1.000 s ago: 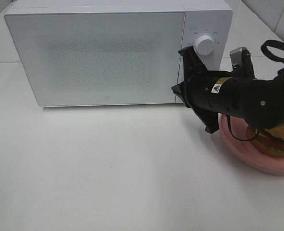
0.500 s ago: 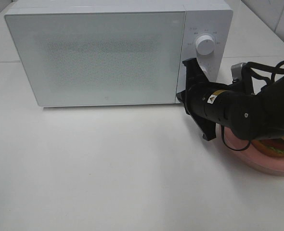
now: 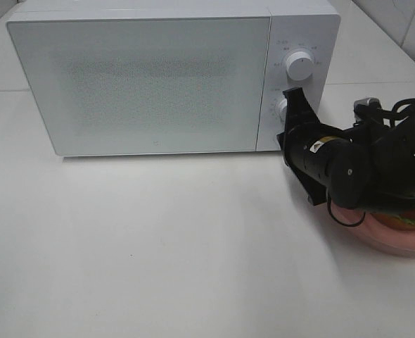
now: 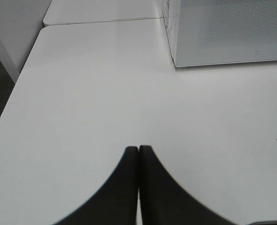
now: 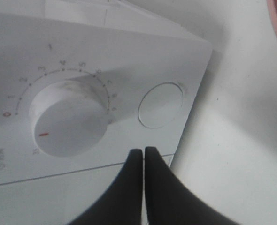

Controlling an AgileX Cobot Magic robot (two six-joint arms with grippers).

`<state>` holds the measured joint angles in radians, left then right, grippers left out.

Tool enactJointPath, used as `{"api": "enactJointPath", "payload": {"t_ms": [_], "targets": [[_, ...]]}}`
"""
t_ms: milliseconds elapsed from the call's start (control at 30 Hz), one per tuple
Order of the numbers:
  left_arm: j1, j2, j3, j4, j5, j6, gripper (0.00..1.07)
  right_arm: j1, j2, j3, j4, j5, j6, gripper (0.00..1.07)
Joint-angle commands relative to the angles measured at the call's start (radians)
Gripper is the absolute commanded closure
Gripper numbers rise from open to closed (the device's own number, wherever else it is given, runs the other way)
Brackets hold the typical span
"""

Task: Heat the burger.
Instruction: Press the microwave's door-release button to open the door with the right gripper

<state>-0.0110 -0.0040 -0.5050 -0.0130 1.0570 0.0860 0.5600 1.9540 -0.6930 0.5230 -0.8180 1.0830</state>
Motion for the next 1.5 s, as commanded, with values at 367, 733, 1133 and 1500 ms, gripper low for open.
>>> {"api": "enactJointPath", "payload": {"t_ms": [367, 733, 1133, 1500], "targets": [[-0.003, -0.02, 0.002, -0.003, -0.015, -0.002, 1.06, -0.014, 0.042, -0.034, 0.019, -0.065, -0.019, 1.07], [-0.003, -0.02, 0.002, -0.003, -0.015, -0.002, 1.06, -0.037, 0.042, -0.04, 0.006, -0.041, -0.019, 1.07], [-0.003, -0.02, 0.002, -0.003, -0.015, -0.002, 1.06, -0.037, 0.096, -0.062, -0.006, -0.067, -0.009, 1.07], [-0.003, -0.02, 0.002, -0.003, -0.015, -0.002, 1.06, -0.037, 0.158, -0.137, 0.015, -0.054, -0.008, 1.07]]}}
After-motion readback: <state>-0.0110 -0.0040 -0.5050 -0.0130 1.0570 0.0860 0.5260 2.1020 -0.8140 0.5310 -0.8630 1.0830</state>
